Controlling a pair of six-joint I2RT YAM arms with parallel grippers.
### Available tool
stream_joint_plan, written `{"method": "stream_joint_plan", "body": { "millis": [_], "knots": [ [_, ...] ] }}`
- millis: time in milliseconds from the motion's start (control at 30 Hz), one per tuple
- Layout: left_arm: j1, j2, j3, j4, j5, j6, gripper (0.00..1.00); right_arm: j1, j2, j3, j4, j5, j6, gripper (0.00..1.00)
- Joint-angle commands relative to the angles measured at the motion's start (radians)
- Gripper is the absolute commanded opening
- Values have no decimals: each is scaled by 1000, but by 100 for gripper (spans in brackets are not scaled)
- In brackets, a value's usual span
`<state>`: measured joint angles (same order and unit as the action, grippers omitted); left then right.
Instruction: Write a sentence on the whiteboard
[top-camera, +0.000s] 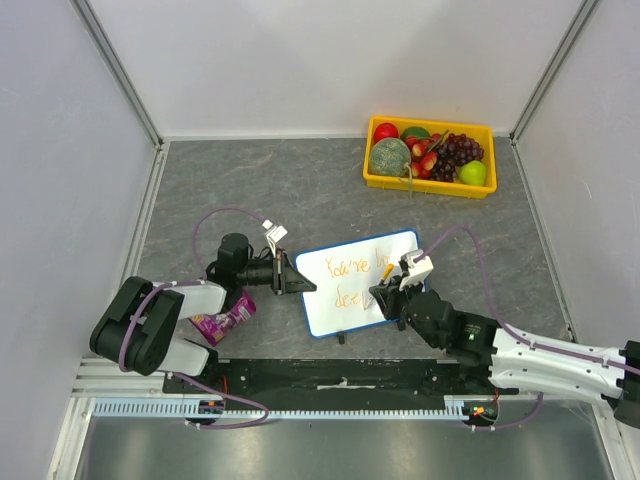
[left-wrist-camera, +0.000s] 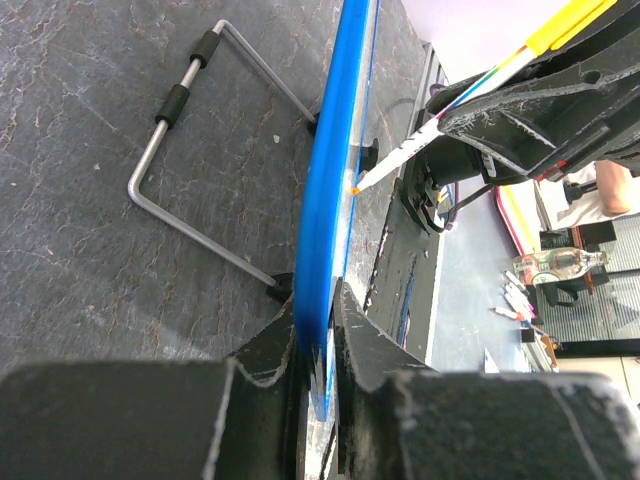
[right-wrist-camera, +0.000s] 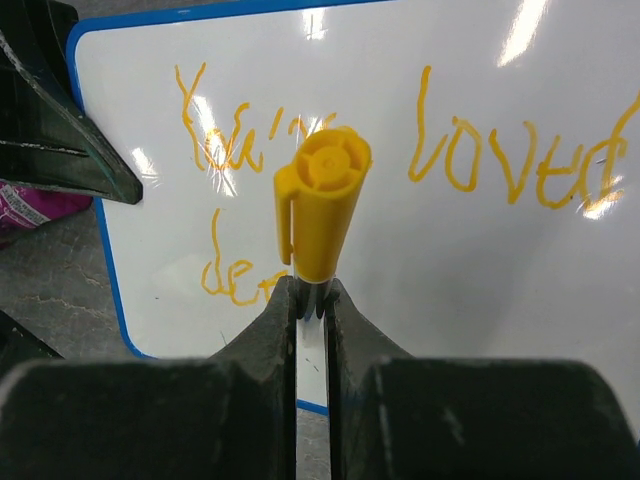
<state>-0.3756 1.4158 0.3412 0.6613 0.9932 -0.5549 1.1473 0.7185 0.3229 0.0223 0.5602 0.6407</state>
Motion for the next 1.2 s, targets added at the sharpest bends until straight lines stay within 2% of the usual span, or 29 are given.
{"method": "stream_joint_plan", "body": {
  "millis": [0, 433, 1167],
  "knots": [
    [-5, 25, -2, -48, -59, 90, 2, -6, -8, -27, -56, 9, 10, 0],
    [-3, 25, -2, -46, -59, 90, 2, -8, -62, 74, -30, 4, -75, 0],
    [-3, 26, -2, -48, -57, 90, 2, -20, 68, 111, 120, 64, -113, 0]
  ]
}}
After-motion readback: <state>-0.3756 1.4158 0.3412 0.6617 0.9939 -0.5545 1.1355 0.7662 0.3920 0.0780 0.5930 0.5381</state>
